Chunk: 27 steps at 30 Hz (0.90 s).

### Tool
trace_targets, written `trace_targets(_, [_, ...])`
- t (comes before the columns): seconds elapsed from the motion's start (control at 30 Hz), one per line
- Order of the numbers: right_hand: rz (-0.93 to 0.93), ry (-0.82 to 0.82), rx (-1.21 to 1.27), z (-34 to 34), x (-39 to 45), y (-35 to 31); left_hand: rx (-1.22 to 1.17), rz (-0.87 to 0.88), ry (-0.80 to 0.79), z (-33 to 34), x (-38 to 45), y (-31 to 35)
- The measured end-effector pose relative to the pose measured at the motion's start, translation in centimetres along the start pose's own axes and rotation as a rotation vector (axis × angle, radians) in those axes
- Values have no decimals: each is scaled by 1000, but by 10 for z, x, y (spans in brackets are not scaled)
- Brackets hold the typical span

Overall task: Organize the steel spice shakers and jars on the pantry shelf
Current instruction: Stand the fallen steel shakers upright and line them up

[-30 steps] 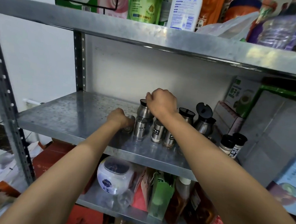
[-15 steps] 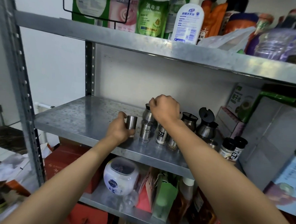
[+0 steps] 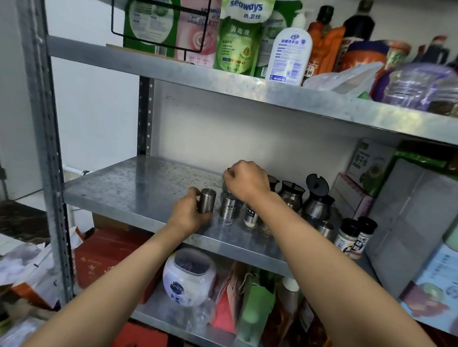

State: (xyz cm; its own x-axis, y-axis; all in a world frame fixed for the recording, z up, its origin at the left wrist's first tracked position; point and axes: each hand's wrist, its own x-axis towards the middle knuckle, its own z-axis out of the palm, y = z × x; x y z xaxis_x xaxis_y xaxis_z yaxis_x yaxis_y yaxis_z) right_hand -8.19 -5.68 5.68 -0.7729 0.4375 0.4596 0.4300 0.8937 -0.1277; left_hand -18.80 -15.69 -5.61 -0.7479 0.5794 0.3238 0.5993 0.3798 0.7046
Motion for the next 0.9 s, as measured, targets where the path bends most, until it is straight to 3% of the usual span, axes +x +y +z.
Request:
trace_targets(0.17, [-27,-87,28,4,4,-7,-83,-51,-76,-1,-1,-1])
trace_targets(0.4, [-41,-219,109,14,12,-18,-126,-35,3,-15,-10,-18])
trace_targets(0.57, [-30,-323,133,15,15,-20,-30,38,24,-22,-14,-26])
trace_targets(0.7, [-21,-352,115,20,18,-24,34,-32,-72,-25,-8,-28])
trace_targets(0.9, [-31,-400,94,25,24,-28,72,-41,-82,-24,-6,-27])
